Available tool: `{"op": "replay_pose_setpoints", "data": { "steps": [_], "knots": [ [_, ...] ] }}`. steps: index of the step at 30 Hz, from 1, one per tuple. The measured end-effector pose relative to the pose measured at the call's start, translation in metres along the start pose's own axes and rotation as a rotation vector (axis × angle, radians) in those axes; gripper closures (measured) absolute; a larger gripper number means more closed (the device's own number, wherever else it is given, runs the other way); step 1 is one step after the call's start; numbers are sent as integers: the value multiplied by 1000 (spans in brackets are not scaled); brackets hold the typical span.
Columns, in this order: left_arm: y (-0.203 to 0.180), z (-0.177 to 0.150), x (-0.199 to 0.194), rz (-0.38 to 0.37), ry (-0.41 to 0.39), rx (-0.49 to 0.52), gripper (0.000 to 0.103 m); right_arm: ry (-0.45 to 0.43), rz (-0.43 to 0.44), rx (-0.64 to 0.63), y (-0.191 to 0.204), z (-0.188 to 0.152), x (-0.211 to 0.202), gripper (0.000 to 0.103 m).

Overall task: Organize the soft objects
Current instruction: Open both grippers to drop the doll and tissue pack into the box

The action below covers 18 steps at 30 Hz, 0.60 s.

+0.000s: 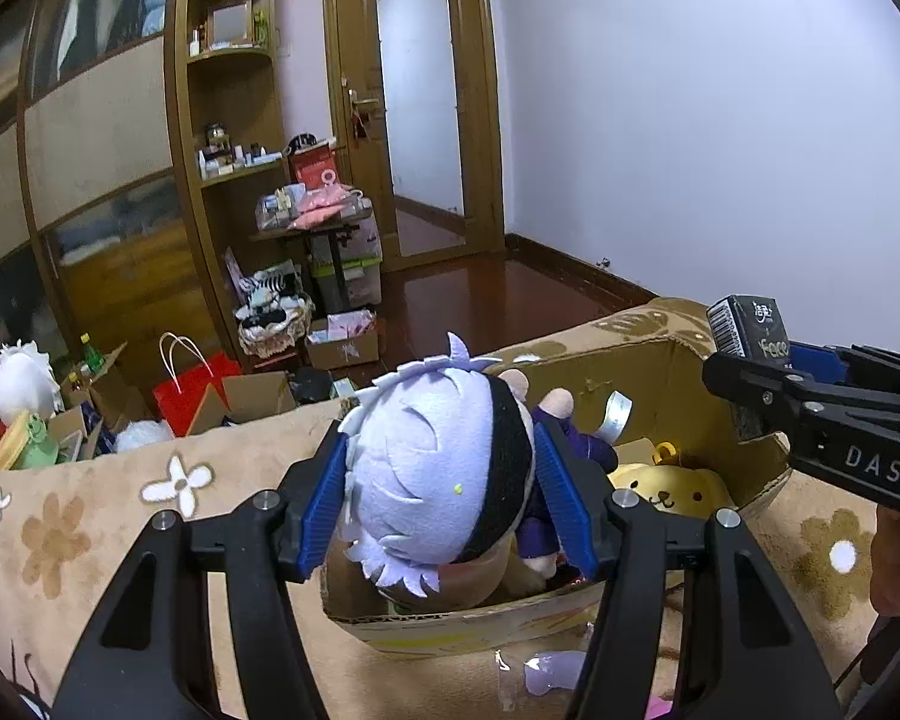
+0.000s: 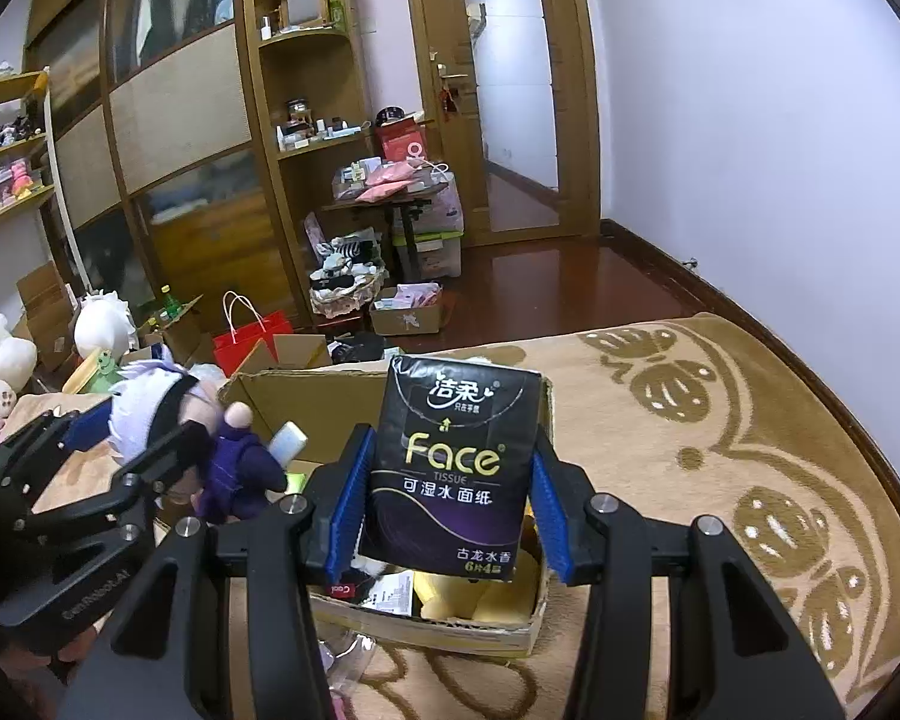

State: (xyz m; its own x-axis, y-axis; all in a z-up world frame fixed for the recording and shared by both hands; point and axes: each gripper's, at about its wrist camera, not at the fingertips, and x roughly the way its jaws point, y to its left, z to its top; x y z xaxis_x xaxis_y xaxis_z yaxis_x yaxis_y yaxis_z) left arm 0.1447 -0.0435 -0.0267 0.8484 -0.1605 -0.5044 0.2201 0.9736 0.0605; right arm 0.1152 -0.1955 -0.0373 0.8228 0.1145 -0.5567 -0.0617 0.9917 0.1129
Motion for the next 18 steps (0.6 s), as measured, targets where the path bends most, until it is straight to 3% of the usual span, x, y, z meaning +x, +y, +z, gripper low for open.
{"op": "replay_pose_setpoints", "data": {
  "steps": [11,15,18],
  "knots": [
    [1,-6,14,-16,65,-3,40,52,53,24,-3,-6,12,51],
    [3,-8,13,-17,68,-4,27,94,69,18,-2,-10,20,50],
    [4,-9,12,-13,78,-1,23,105,79,9,1,-13,21,45]
  ]
}}
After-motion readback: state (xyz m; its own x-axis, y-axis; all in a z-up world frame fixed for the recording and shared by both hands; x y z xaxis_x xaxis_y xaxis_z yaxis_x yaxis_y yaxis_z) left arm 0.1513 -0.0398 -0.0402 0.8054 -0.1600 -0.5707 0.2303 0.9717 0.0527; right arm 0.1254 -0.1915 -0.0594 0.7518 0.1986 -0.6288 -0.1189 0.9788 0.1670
